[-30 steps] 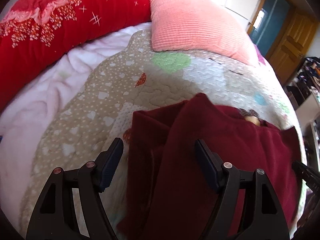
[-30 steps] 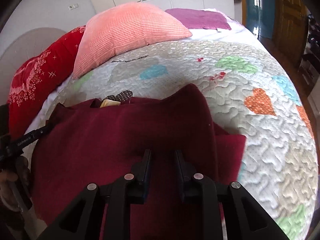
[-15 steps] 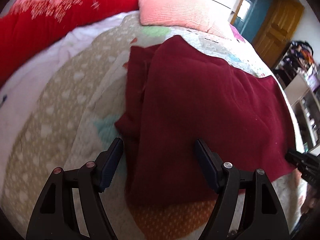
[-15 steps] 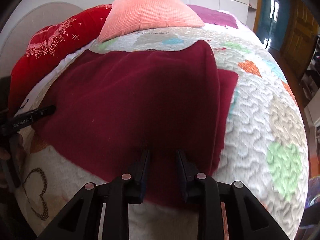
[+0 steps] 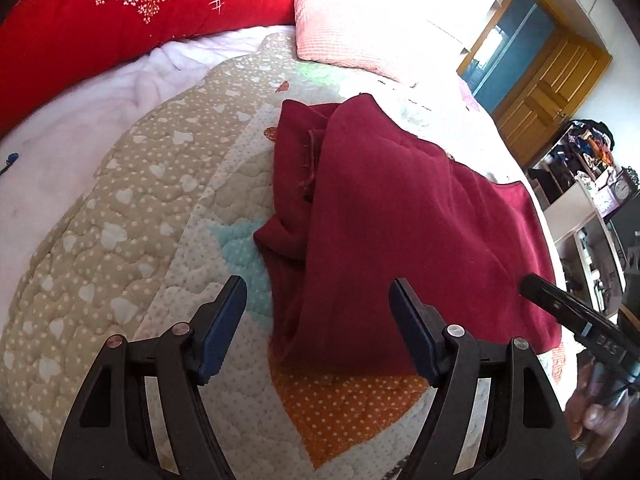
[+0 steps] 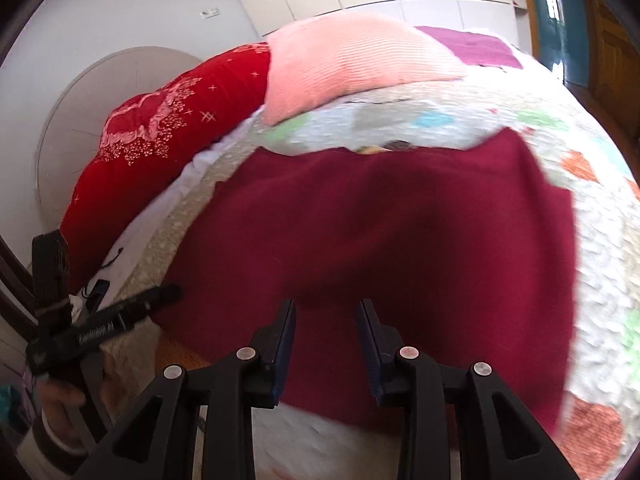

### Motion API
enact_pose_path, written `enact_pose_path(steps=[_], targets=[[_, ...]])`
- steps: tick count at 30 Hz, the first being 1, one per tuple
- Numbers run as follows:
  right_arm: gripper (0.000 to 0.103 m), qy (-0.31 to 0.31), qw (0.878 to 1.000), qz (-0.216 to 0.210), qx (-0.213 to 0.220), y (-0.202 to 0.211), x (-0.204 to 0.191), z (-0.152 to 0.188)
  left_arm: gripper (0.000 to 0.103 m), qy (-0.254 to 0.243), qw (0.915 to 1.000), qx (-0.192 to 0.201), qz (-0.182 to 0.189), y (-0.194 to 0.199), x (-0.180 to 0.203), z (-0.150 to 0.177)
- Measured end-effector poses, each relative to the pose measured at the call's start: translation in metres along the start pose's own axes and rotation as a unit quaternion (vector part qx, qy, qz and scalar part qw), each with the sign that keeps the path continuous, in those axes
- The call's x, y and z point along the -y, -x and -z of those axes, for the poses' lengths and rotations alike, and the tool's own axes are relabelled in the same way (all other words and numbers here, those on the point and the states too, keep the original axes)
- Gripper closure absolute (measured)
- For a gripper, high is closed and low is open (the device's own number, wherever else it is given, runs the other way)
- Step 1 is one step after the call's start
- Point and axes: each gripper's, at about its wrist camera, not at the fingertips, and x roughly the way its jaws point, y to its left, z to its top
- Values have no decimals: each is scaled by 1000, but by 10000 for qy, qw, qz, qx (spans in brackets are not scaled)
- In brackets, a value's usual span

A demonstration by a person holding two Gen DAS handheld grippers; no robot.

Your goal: Fold small clothes

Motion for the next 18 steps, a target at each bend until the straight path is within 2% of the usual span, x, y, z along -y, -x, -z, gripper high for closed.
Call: enact_pose_path(steps=[3, 6, 7, 12, 18], targets=[[73, 187, 9991, 371, -69, -27, -17, -3, 29, -27, 9999, 47, -154, -4, -4, -1], [72, 394, 9959, 650, -488, -52, -23, 2, 29, 17, 9998, 106, -153, -8, -10, -2], [72, 479, 9955, 695, -427, -49, -26, 3, 29, 35, 9998, 143, -152, -9, -12, -1], [72, 369, 9965, 546, -522, -35, -24, 3, 29, 55, 9995, 273, -157, -12, -15, -2], [71, 195, 9983, 452, -310, -26, -29, 6, 29, -20, 9994, 301, -196, -13, -12, -7]])
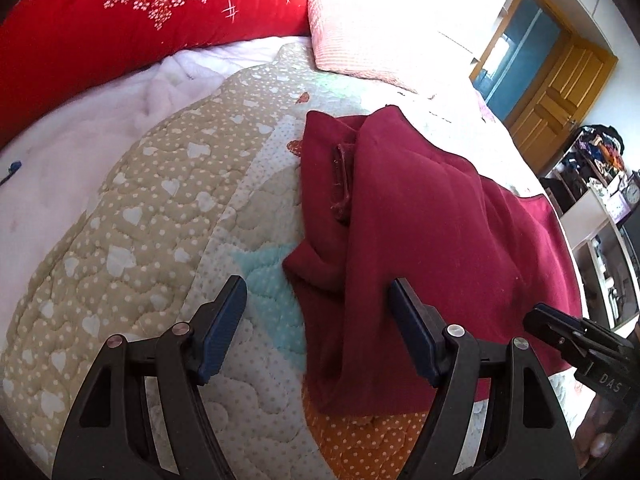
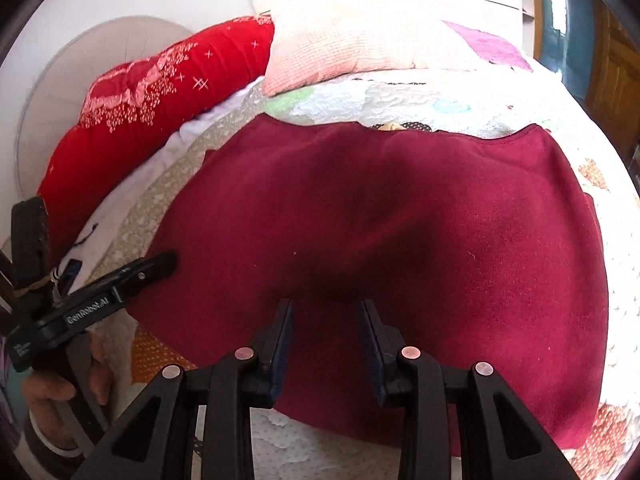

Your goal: Fold small clothes

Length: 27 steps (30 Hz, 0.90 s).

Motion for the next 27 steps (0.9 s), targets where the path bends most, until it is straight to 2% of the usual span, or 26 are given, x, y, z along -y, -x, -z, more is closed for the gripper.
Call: enact_pose_path(steps=[7, 14, 16, 19, 23, 27], targets=[[71, -120, 9998, -125, 38, 0, -12, -13, 29, 63, 9999, -34, 82, 0, -3, 0], [71, -34, 9998, 94, 166, -11, -18, -30, 29, 80, 9998, -77, 172, 0, -5, 0], [71, -82, 9997, 226, 80, -22, -14, -32, 29, 94, 9997, -97, 198, 0, -5, -1], [71, -154, 9996, 192, -144, -35, -12, -37, 29, 76, 9997, -115, 194, -2, -5, -2], [71, -130, 9998, -127, -13, -30, -23, -53, 29, 49, 9997, -134, 175, -2, -4, -3], [70, -82, 9986, -515, -132, -40, -46, -81, 29, 59, 9997, -148, 206, -3, -4, -3]])
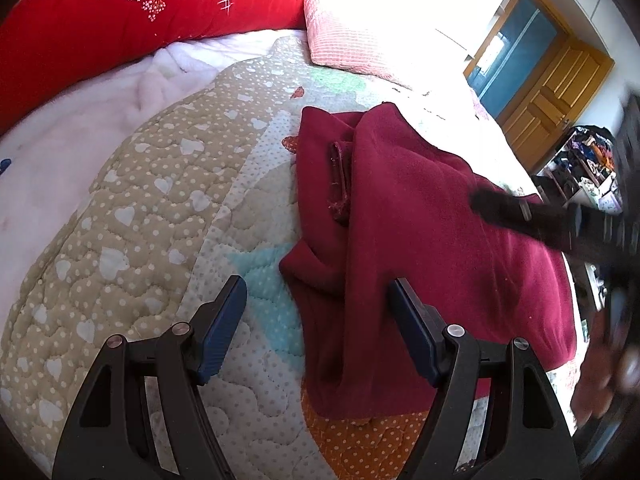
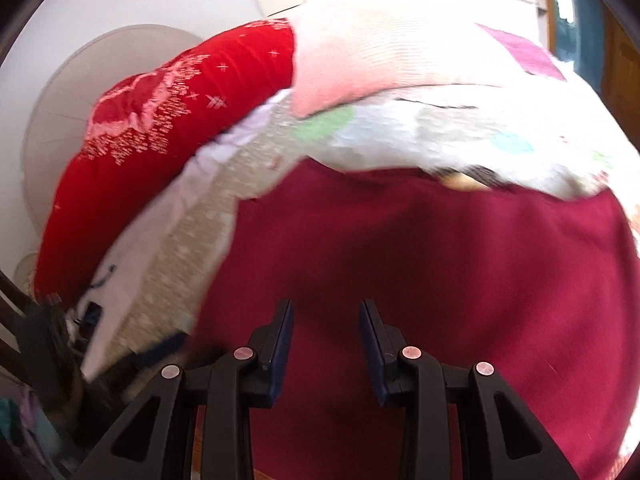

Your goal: Fold small clothes

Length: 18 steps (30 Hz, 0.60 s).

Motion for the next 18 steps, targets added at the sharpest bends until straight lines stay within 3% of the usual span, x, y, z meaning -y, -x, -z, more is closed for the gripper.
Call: enact_pose_path(steps=[4, 10, 13, 18], targets=[[57, 121, 9994, -270, -196, -23, -29, -31, 29, 3, 10000, -21, 32, 0, -1, 0], [57, 559, 9957, -115, -729, -78, -51, -59, 28, 67, 9999, -83, 126, -2, -5, -3], [72, 835, 9952, -3, -509, -89, -59, -62, 28, 115, 9997, -115, 171, -4, -6, -5], [79, 901, 9937, 207, -631, -109, -61, -62, 28, 164, 9995, -133, 227, -6, -9, -7]])
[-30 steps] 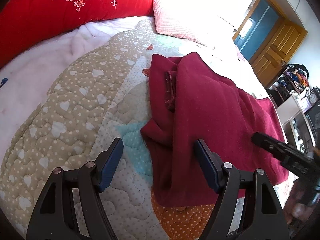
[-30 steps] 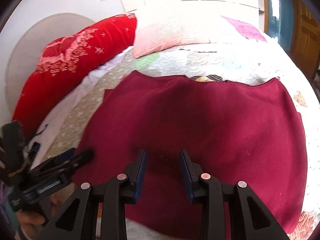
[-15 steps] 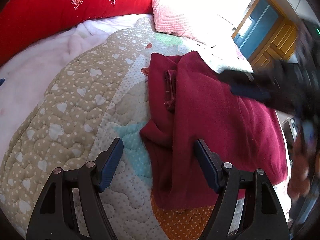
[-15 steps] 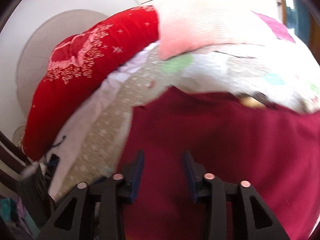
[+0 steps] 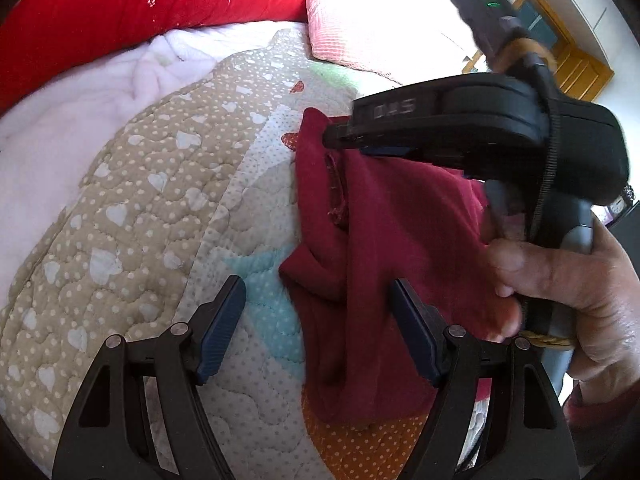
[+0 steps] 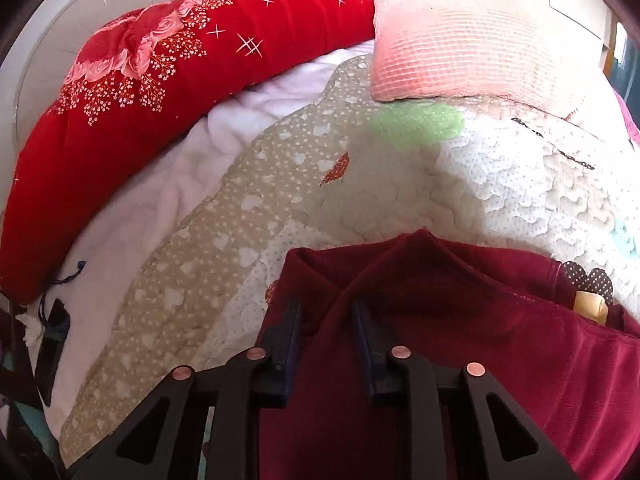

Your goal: Fold small clothes

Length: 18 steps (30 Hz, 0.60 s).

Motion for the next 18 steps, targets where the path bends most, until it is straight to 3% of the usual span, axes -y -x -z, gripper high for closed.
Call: enact_pose_path(steps=[6, 9, 11, 13, 18], targets=[[78, -385, 9990, -205, 83, 20, 16, -3, 28, -34, 10000, 29, -38, 0, 0, 1], [68, -468, 9983, -346, -65, 9, 19, -1, 28, -35, 10000, 30, -33, 0, 0, 2], [55, -509, 9976, -472, 18, 13, 16, 1, 28, -26, 10000, 32, -36, 0, 0, 2], [52, -485, 9972, -575, -1, 16, 12, 1, 28, -26, 10000, 30, -28, 0, 0, 2], [51, -110, 9990, -262, -338, 11, 2, -1, 27, 32, 10000, 7, 55, 0, -4, 3]])
